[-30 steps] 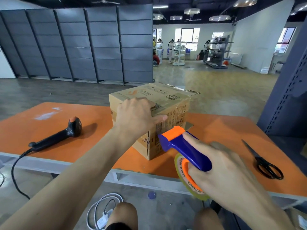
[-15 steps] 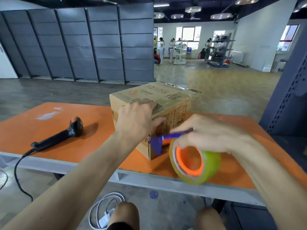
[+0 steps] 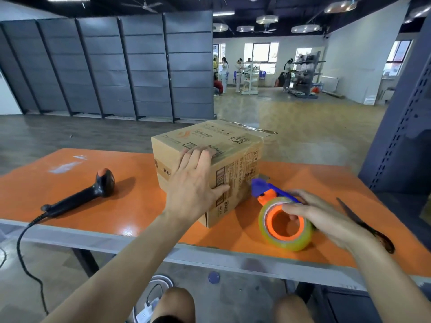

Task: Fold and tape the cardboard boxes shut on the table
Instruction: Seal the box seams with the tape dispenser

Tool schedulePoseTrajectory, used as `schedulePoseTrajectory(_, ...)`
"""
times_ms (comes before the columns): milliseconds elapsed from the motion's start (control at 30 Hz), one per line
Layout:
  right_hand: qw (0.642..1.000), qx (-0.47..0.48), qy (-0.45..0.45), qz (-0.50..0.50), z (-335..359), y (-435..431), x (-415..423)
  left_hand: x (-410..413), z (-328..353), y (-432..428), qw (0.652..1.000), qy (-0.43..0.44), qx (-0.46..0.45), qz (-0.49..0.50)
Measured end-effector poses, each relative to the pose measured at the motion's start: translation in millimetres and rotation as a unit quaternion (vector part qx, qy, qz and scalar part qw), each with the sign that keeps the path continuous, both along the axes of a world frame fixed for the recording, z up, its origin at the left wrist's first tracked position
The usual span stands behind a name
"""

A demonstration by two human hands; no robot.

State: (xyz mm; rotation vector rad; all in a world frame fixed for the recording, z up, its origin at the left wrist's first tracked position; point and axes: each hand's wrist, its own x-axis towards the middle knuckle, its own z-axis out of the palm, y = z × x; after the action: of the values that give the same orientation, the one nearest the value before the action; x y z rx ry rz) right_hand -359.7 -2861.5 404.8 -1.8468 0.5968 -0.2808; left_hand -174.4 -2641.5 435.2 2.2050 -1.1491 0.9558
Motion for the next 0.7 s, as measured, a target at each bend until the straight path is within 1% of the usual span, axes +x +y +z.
schedulePoseTrajectory(100,0.999,0.015,0.016,-0.040,-10.9,-11.0,-3.7,2.2,-2.9,-2.9,0.999,0.016,-0.020,-0.022)
schedulePoseTrajectory(167,0.996,0.049,-0.009,-0.070,-18.5,-15.8,-1.8,4.9,-3.5,-1.5,0.999,0.012,-0.026,-0.032)
schedulePoseTrajectory(200,0.995,0.046,-0.026,-0.087,-21.3,-18.5,-0.4,5.5,-3.8,-0.7,0.999,0.005,-0.033,-0.033)
schedulePoseTrajectory(300,0.991,-0.047,-0.004,-0.128,-25.3,-21.4,2.0,5.4,-4.1,-1.2,0.996,-0.022,-0.068,-0.043)
schedulePoseTrajectory(400,0.980,-0.139,0.035,-0.140,-28.0,-27.3,1.5,3.3,-2.0,-3.2,0.995,-0.030,-0.085,-0.051)
schedulePoseTrajectory(467,0.969,-0.202,0.049,-0.131,-21.1,-26.6,0.3,3.9,0.7,-2.4,0.995,-0.029,-0.079,-0.057)
schedulePoseTrajectory(533,0.952,-0.274,0.061,-0.125,-10.8,-24.6,2.6,6.9,4.0,0.2,0.996,-0.011,-0.057,-0.067)
schedulePoseTrajectory(600,0.930,-0.333,0.068,-0.137,1.3,-21.5,10.7,12.5,8.8,5.9,0.995,0.032,-0.043,-0.084)
schedulePoseTrajectory(633,0.931,-0.336,0.052,-0.132,9.4,-17.7,16.5,15.8,11.7,9.4,0.993,0.052,-0.041,-0.097)
schedulePoseTrajectory(700,0.952,-0.293,-0.005,-0.083,26.8,-8.0,32.5,21.0,17.0,16.8,0.988,0.081,-0.030,-0.128)
